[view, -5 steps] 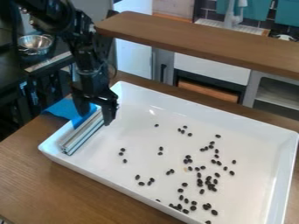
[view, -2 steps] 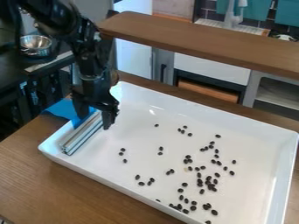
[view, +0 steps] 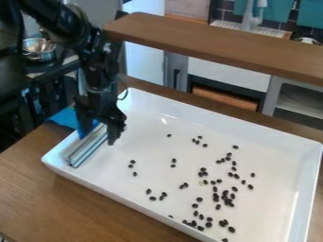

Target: Sweep into pile

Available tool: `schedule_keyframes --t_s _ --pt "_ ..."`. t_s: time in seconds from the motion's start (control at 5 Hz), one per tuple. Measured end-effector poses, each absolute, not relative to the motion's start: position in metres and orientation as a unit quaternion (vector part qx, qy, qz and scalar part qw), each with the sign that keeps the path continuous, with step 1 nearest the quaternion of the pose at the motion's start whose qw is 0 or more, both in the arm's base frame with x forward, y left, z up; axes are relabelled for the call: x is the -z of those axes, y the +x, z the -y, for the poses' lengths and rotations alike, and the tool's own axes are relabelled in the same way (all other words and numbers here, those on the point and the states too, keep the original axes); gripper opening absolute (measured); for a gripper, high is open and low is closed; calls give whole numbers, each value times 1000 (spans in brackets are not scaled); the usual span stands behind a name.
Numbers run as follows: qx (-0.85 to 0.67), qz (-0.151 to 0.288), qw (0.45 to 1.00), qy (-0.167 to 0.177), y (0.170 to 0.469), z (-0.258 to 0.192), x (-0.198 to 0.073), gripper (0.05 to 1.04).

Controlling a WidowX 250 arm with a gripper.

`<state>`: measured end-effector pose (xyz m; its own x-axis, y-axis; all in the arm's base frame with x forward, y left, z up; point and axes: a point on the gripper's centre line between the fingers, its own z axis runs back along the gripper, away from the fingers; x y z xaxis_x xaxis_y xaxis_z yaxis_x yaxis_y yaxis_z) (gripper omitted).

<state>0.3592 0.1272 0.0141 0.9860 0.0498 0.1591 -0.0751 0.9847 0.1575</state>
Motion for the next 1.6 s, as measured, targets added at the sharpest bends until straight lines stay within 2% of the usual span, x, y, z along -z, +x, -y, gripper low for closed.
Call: schedule_keyframes --t_s 0.2,0.4,0.8,1.0,1.6 --pt "-24 65 993 95 356 -127 -11 999" --pt "-18 32 994 104 348 -126 0 966" --pt "-5 33 994 100 347 -123 2 401" --pt "6 35 996 85 340 -115 1 355" --pt "23 26 997 68 339 -75 2 355"
